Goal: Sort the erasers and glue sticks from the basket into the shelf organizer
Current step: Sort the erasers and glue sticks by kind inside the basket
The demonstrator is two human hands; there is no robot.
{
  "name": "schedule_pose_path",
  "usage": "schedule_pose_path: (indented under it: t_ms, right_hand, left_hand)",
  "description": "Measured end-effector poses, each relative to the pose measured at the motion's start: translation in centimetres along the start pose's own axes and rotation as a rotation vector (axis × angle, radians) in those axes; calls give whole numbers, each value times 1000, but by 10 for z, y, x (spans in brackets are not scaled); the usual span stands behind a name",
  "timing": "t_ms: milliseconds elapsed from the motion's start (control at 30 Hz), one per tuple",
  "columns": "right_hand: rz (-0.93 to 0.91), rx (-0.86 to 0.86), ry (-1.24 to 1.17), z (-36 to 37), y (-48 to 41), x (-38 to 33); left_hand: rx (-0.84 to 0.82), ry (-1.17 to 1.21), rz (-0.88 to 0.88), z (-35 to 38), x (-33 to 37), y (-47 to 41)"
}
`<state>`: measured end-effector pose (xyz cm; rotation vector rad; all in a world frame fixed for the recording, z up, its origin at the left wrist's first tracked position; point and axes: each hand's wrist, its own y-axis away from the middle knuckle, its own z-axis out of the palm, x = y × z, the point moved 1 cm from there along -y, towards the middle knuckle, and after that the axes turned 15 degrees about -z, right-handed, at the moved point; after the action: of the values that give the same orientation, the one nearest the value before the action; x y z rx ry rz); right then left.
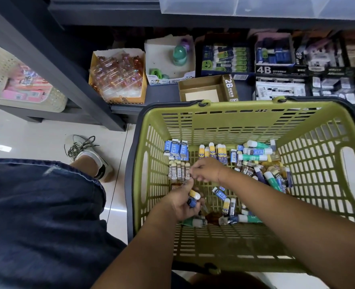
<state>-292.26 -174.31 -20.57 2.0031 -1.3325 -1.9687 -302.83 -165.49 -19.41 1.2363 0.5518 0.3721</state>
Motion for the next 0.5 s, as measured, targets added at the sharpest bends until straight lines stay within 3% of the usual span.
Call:
schedule_pose_path:
  t_ms: [167,367,500]
  right_hand:
    - [-8,-201,88,-5,33,12]
    - [-40,-100,109,2,36,16]
    - [-20,-7,-86,-22,32,6]
  left_hand:
    - [-7,8,41,4,1,-3]
    - [-53,15,53,11,2,2]
    - [-96,67,50,8,3,2]
